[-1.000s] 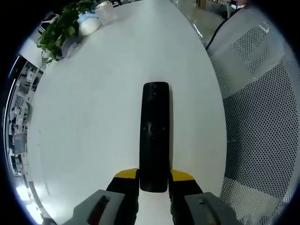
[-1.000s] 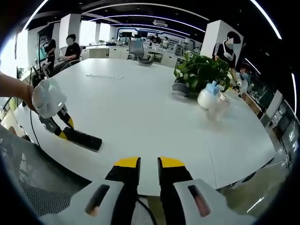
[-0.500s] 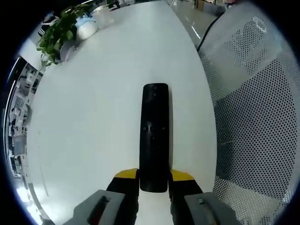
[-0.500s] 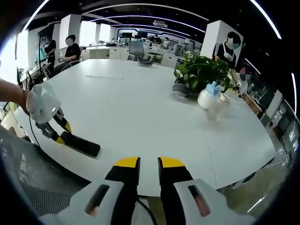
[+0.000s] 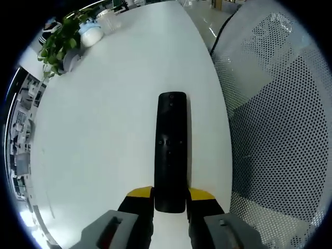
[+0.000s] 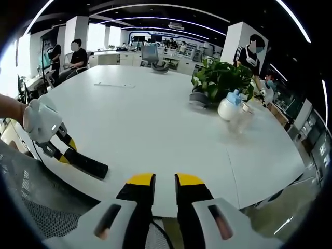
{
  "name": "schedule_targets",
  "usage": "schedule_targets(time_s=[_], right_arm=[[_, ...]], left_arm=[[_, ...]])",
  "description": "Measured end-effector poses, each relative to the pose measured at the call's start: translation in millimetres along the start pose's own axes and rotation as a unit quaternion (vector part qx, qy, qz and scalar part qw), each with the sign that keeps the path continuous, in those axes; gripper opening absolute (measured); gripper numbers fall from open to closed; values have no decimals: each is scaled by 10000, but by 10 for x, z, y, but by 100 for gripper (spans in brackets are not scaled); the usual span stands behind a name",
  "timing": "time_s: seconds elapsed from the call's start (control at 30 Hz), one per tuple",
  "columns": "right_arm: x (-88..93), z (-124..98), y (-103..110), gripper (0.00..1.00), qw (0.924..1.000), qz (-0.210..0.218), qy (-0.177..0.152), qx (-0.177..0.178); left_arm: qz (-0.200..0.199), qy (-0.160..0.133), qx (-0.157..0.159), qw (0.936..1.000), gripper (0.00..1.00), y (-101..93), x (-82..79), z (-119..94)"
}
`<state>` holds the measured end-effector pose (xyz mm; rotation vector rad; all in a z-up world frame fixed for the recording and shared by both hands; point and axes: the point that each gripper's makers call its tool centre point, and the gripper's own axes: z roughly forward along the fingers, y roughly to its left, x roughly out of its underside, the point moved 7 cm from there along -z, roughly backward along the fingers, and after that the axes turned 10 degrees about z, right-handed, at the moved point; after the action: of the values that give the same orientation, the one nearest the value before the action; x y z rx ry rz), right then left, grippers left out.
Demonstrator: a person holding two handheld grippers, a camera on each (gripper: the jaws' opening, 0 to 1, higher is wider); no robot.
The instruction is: Press the specified remote control buttons in sequence, fully releasing each button before pressing the next.
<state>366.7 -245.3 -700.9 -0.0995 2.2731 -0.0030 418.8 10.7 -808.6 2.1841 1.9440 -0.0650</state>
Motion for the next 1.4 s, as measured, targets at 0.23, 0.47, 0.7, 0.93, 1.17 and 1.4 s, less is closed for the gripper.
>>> schedule_targets(time_s=[0.23, 0.47, 0.7, 0.93, 1.17, 1.4], right_arm=[[-39, -10, 11, 17, 9998, 100, -121, -105], [-54, 5, 64, 21, 9992, 115, -88, -369], [-63, 57, 191, 31, 9953, 9, 270, -928], [-300, 178, 300, 26, 9894, -114, 268, -1423], [-497, 380, 622, 12, 9766, 67, 340, -2125], [-289, 634, 1055, 0, 9507, 625, 1131, -2818]], left_arm=[[-67, -69, -13, 10000, 24, -43, 4, -5], [-135, -152, -33, 9998, 24, -62, 19, -12], [-243, -530, -223, 9980, 24, -100, 84, -22], [-503, -853, -400, 9943, 24, -133, 138, -28], [-479, -1151, -481, 9910, 24, -197, 178, -36], [-113, -1125, -534, 9922, 24, -269, 126, -39]])
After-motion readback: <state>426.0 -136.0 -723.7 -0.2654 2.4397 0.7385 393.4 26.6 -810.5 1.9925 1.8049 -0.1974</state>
